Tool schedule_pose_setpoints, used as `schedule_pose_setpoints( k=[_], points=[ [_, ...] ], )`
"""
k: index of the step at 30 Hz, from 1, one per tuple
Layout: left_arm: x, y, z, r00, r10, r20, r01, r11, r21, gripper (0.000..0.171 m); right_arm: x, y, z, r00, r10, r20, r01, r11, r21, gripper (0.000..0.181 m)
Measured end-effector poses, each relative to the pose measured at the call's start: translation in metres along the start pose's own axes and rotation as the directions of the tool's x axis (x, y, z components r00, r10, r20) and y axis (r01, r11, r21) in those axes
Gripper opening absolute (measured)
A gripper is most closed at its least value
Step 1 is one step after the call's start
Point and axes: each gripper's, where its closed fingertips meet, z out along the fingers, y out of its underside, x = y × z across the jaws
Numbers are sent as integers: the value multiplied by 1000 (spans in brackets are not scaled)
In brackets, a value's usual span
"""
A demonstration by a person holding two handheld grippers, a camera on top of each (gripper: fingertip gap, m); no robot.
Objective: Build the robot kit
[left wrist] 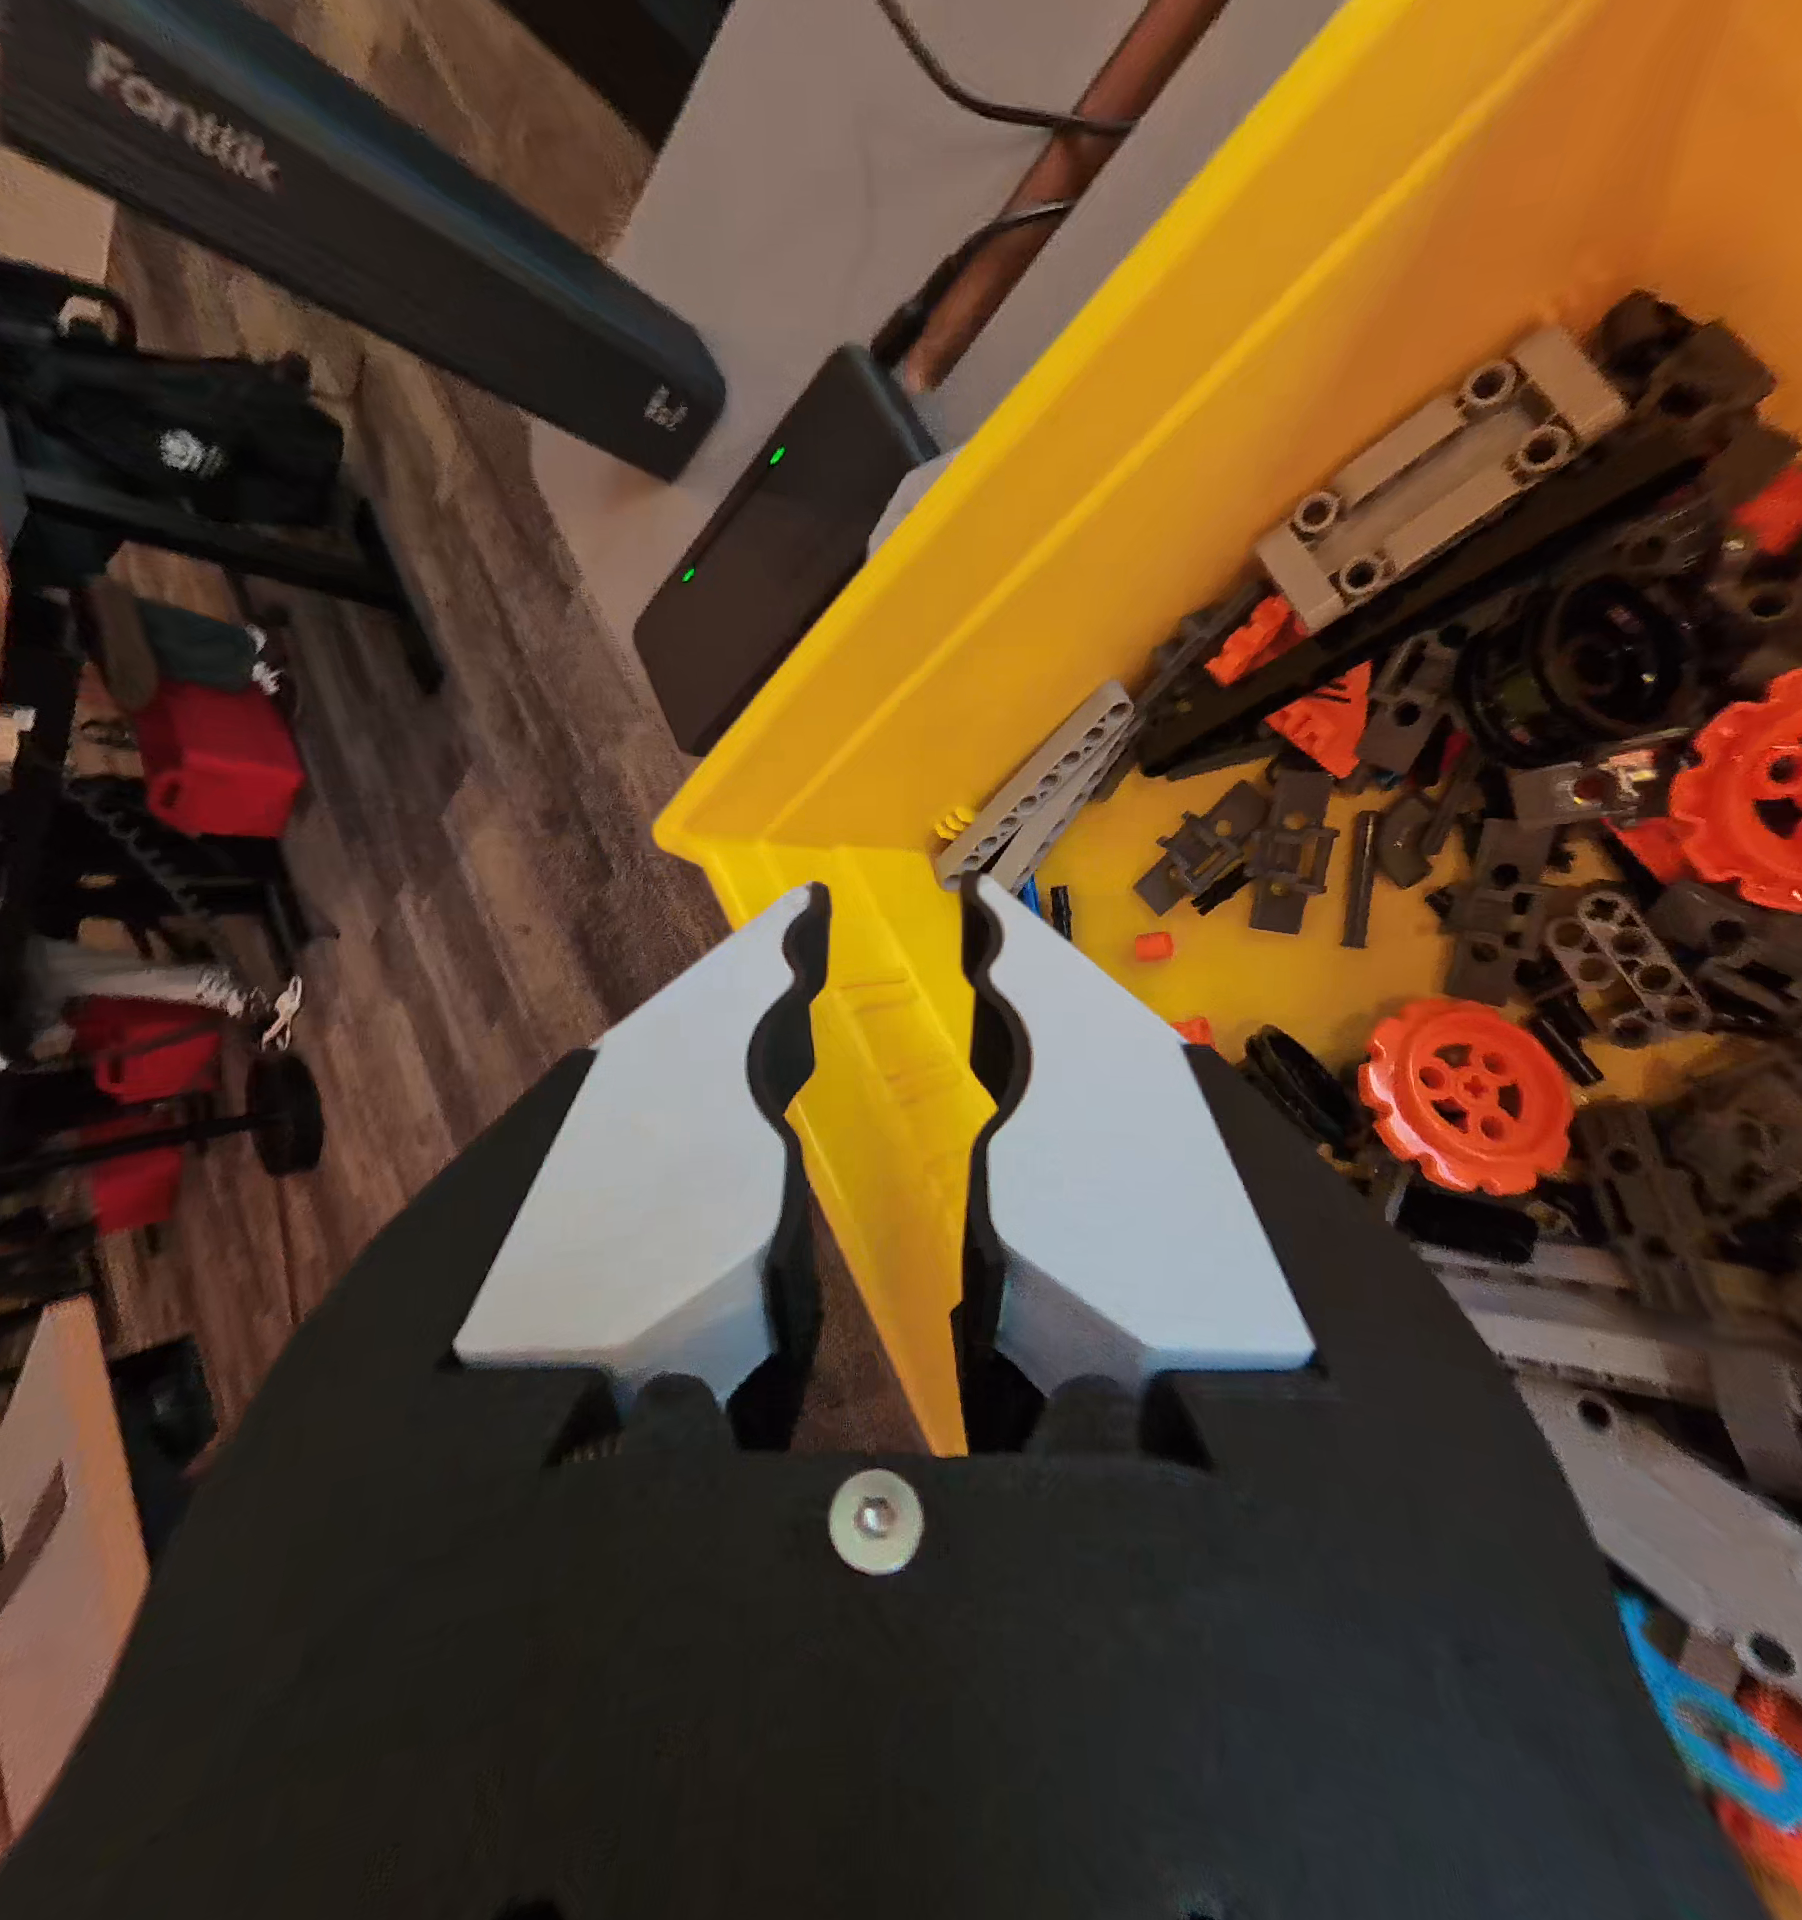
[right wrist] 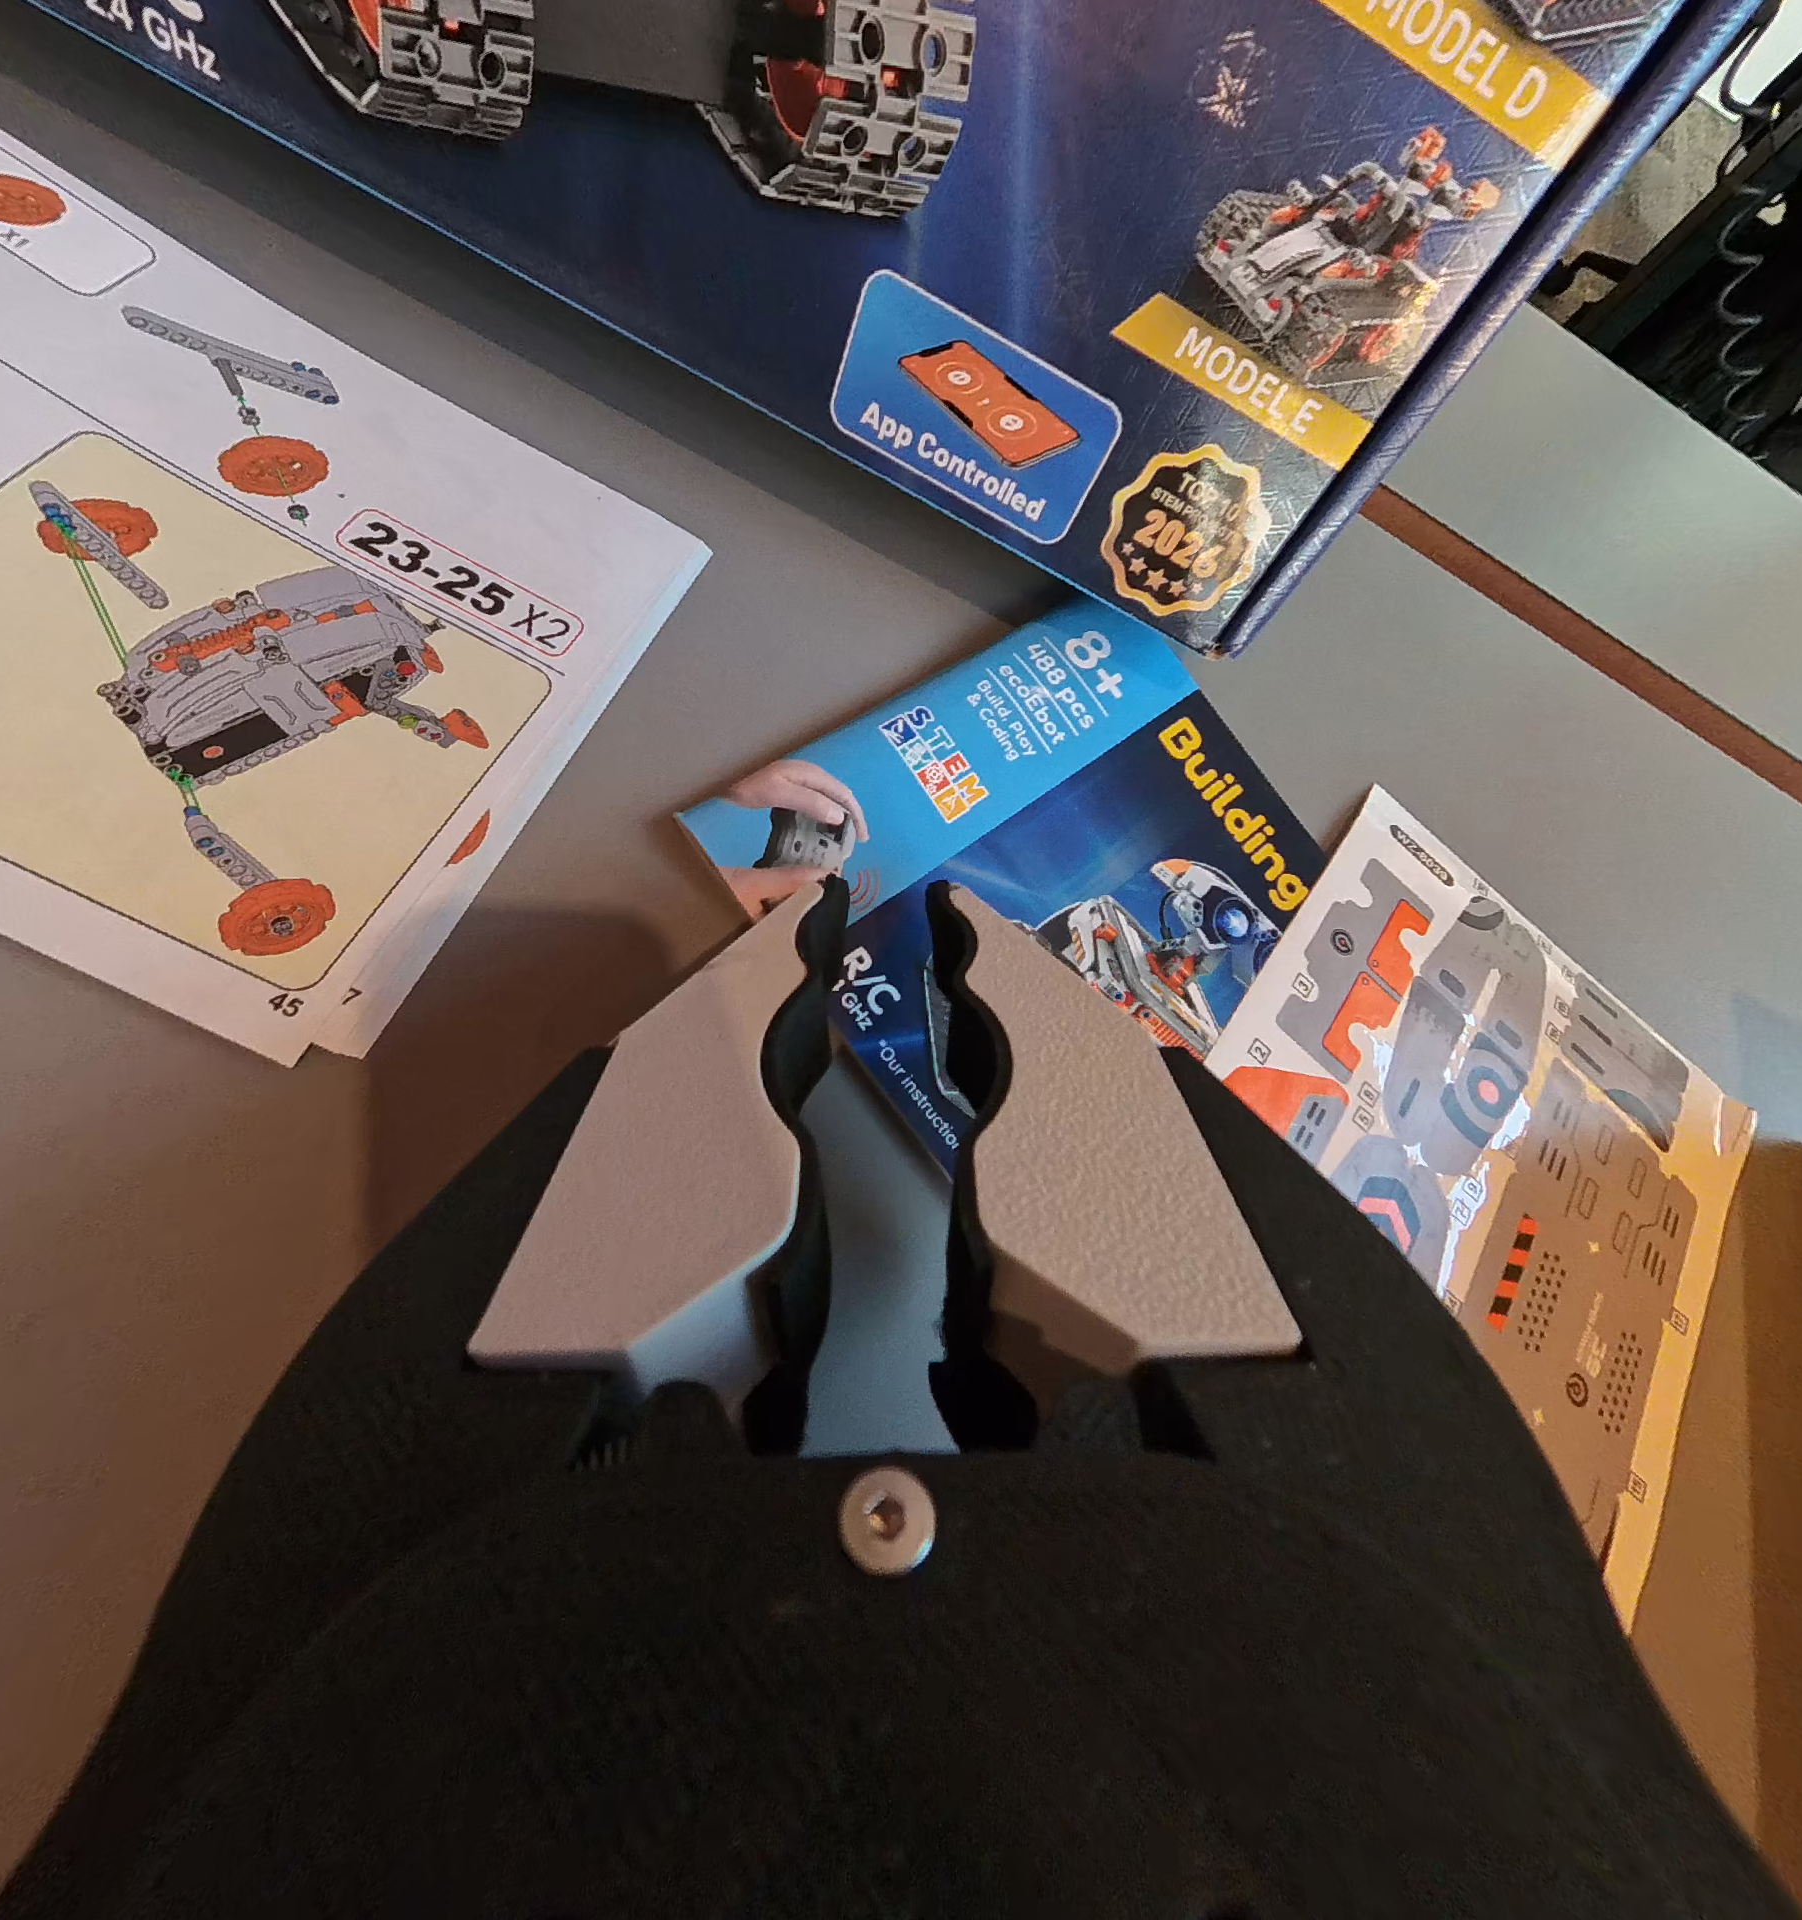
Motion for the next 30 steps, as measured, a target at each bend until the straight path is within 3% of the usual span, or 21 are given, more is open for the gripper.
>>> schedule_pose_setpoints(
  k=[4, 9, 16, 22, 27, 30],
  points=[
    [14, 2, 9, 978, 175, -116, -185, 980, -77, 23, -1, 0, 1, 1000, 2, 12, -2, 1000, 0, 13],
    [36, 17, 38, 901, 405, -157, -427, 891, -151, 20, -1, 0, 0, 1000, -4, 7, 4, 1000, 0, 13],
    [35, 36, 62, 887, 430, -168, -462, 831, -309, 29, -1, 0, 0, 1000, -2, 9, 2, 1000, 1, 13],
    [24, 36, 67, 882, 462, -96, -461, 801, -382, 10, -2, 0, 0, 1000, -5, 15, 5, 1000, 1, 11],
    [20, 45, 46, 884, 455, -107, -456, 789, -411, 0, -3, 0, 0, 1000, -8, 16, 8, 1000, -1, 10],
    [21, 42, 21, 915, 392, -95, -399, 842, -364, 0, -3, 0, 0, 1000, -3, 21, 3, 1000, -2, 10]
  ],
)
